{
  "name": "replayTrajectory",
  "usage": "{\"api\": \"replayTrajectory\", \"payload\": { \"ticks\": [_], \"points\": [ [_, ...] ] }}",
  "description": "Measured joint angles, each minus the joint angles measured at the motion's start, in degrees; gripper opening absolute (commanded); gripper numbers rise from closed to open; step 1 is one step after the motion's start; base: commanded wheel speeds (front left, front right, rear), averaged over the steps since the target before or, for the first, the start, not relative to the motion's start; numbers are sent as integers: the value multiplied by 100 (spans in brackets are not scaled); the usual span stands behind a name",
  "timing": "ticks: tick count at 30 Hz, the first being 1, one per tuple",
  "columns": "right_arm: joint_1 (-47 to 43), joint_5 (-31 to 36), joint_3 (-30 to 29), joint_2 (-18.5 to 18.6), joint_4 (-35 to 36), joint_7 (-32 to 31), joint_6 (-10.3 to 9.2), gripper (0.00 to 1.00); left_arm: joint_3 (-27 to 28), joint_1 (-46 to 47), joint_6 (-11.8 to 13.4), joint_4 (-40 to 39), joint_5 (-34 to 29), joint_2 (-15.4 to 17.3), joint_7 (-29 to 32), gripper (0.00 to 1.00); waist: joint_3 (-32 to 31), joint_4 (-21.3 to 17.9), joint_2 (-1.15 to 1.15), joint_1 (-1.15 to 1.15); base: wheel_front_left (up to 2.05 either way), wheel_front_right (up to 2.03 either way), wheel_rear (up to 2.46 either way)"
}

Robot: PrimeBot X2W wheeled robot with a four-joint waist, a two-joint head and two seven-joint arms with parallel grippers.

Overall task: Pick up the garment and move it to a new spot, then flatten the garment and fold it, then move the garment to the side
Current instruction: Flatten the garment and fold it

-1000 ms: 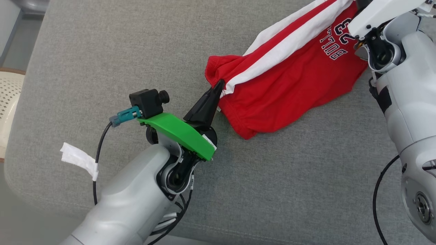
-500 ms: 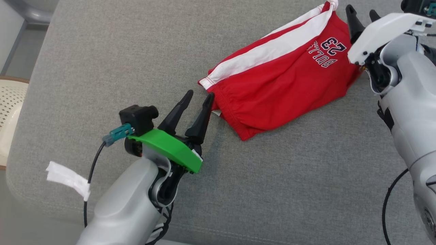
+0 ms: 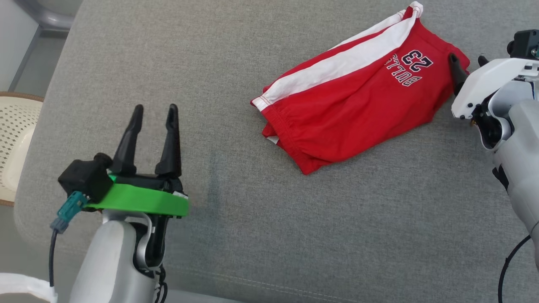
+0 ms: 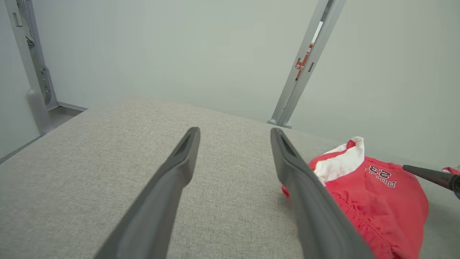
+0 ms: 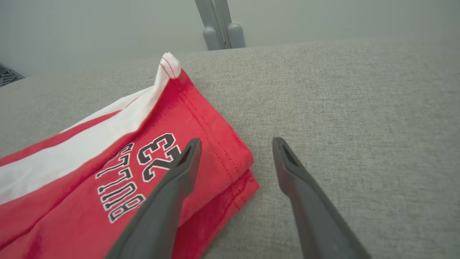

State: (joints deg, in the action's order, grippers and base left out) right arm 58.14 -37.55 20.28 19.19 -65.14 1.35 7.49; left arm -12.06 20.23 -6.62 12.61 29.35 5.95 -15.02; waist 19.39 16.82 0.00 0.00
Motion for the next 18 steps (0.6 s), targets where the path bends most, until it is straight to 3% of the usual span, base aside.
{"api": "replayTrajectory", "payload": {
  "ticks": [4,10,11,12,13,18],
  "points": [
    [-12,-92,62,40,-151,-9,0,100,494,-224,-10,-252,-531,-157,-1,100,54,47,0,0,0,0,0],
    [-18,-294,93,-16,-308,-83,0,100,813,-414,-49,-341,-846,-274,0,100,108,110,0,0,0,0,0],
    [-18,-353,93,-35,-302,-88,0,41,844,-433,-51,-359,-896,-282,-1,100,118,115,0,0,0,0,0],
    [-19,-397,92,-47,-298,-108,0,7,861,-440,-52,-363,-915,-283,0,100,123,120,0,0,0,0,0],
    [-19,-468,85,-64,-288,-129,0,0,877,-447,-53,-359,-926,-286,0,100,129,122,0,0,0,0,0],
    [-121,-867,-65,-123,-158,56,1,0,882,-482,-67,-345,-901,-297,-1,100,96,92,0,0,0,0,0]
  ]
}}
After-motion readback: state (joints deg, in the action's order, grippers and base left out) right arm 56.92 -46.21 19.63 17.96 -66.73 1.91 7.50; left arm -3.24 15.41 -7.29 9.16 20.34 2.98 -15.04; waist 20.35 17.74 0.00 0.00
